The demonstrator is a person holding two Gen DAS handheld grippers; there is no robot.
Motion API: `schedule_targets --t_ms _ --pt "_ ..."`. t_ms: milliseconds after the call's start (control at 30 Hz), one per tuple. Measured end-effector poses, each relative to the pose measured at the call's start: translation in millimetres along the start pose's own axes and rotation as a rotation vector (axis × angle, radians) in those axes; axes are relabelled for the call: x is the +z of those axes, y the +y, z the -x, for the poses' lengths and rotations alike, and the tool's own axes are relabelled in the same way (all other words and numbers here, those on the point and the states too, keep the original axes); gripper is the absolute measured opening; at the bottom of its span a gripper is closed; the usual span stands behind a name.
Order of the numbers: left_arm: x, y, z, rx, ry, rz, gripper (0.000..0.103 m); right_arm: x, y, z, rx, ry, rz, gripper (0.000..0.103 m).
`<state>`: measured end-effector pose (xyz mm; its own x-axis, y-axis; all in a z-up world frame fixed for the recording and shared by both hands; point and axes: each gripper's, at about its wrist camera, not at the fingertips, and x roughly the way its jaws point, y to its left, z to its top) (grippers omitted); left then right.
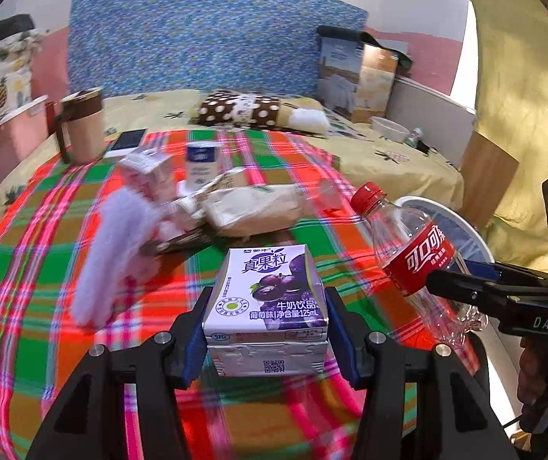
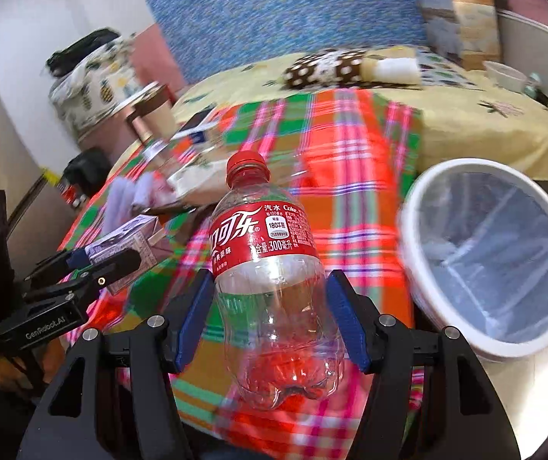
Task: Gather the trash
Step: 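Carry the carton and bottle over the white bin and open both tools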
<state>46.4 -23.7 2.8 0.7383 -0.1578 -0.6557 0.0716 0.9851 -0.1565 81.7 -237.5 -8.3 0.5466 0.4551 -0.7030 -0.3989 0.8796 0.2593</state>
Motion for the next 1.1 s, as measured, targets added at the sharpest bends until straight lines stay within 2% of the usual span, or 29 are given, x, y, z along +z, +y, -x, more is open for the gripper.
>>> schedule_targets --t_ms 333,667,733,867,1100 --pt "29 -67 -40 -0.127 0.018 -0.11 0.055 -5 -63 26 -0.148 -0.073 -0.129 0.063" --pt "45 -139 -87 -0.271 0.064 -0.221 0.055 -15 -113 34 -0.274 -0.051 -0.233 0.063" --pt "46 -151 -97 -0.287 0.078 -0.238 0.055 -15 -120 33 -0.303 -0.039 -0.242 0.058" --pt "49 -168 -115 -0.322 0.106 -0.256 0.055 -13 -128 35 -0.323 -0.031 -0.242 0.058" --pt "49 -191 -132 -0.332 0.127 -0.304 0.055 -11 -137 35 -0.317 -0.029 -0.248 0.058"
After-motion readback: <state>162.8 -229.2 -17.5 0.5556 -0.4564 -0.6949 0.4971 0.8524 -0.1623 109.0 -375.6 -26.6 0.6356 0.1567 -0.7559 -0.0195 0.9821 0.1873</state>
